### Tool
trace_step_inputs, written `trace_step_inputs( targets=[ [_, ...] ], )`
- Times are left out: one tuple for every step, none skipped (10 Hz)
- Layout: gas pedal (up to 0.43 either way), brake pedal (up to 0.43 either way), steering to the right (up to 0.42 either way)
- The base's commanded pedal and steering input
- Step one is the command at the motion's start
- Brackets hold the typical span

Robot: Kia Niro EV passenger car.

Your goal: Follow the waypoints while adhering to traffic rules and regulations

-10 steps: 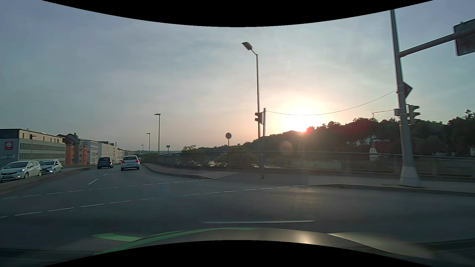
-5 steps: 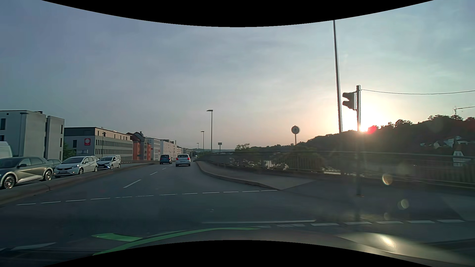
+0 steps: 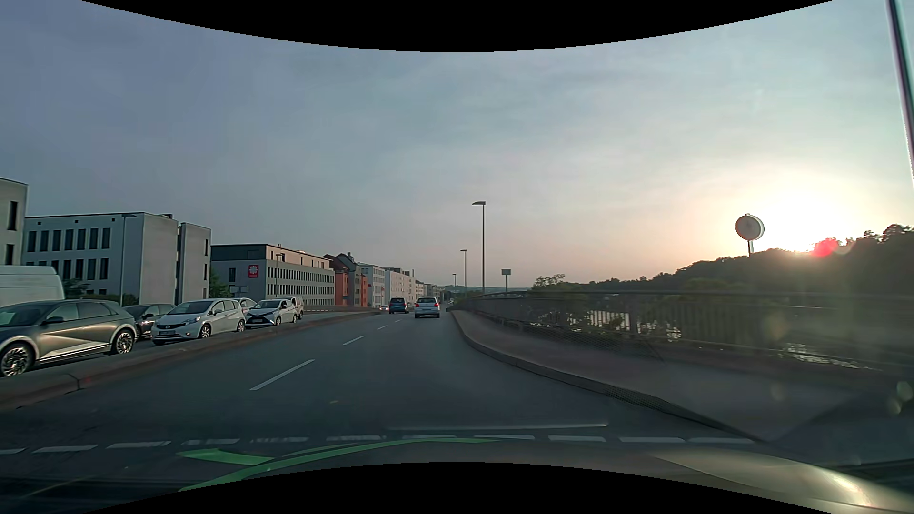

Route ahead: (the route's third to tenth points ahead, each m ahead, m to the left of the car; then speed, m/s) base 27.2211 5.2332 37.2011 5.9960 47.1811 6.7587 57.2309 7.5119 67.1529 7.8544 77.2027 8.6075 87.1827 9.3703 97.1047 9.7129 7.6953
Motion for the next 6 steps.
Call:
trace_step_inputs(
  targets=[
    [0.197, 0.0, -0.129],
    [0.209, 0.0, -0.092],
    [0.209, 0.0, -0.069],
    [0.22, 0.0, -0.045],
    [0.24, 0.0, -0.034],
    [0.24, 0.0, -0.029]
  ],
)
